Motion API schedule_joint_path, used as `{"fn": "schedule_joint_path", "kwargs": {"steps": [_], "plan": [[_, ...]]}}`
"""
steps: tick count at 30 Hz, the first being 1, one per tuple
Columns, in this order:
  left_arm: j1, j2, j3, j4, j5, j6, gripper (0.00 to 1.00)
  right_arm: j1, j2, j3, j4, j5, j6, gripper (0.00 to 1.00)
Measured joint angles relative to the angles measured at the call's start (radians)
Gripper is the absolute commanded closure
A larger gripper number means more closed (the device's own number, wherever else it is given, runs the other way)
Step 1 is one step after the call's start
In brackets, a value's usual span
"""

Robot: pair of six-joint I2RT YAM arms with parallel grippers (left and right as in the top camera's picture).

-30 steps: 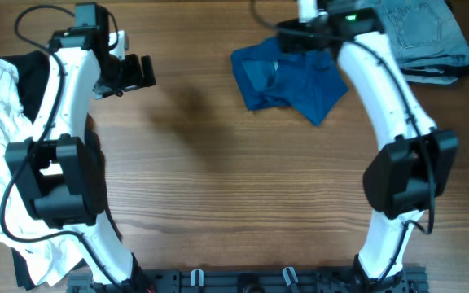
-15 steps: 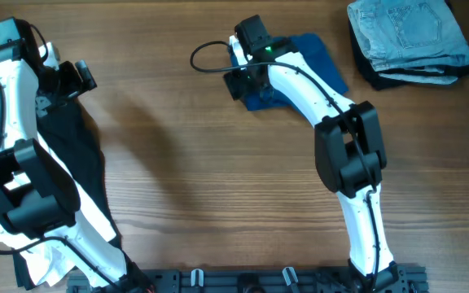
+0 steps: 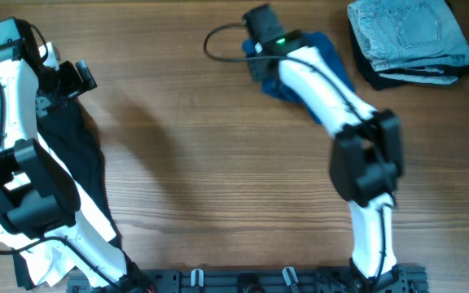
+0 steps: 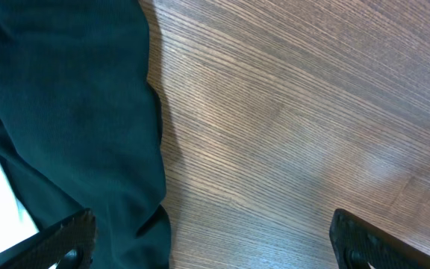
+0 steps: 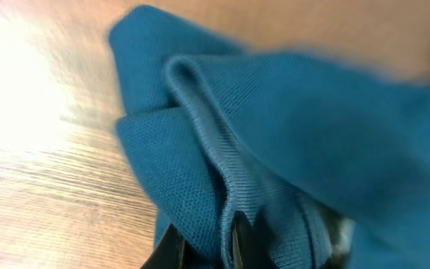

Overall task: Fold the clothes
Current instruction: 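Carry the folded blue shirt onto the denim stack and release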

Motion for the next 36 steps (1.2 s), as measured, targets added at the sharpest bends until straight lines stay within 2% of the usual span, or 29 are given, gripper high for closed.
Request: {"fn": "schedule_joint_path", "kwargs": {"steps": [4,9,14,19,26,30,36], "plan": [[0.0,0.0,0.0,0.0,0.0,0.0,0.0,-0.079,-0.215,0.004,0.021,0.011,-0.138,0.96],[0.0,0.0,0.0,0.0,0.0,0.0,0.0,-0.194,-0.282,0.008,0.14,0.049,-0.241,0.96],[0.0,0.0,0.0,0.0,0.0,0.0,0.0,-0.37,-0.282,0.009,0.311,0.073,-0.349,0.96],[0.0,0.0,-0.001,0.0,-0.001,0.0,0.0,-0.519,-0.282,0.01,0.546,0.074,-0.522,0.96],[0.0,0.0,-0.001,0.0,0.015,0.0,0.0,-0.766,-0.271,0.011,0.687,-0.139,-0.697,0.95],[0.0,0.0,-0.001,0.0,0.033,0.0,0.0,-0.821,-0.184,0.013,0.772,-0.211,-0.752,0.96],[0.0,0.0,-0.001,0.012,0.043,-0.006,0.0,-0.834,-0.013,0.013,0.811,-0.267,-0.808,0.96]]}}
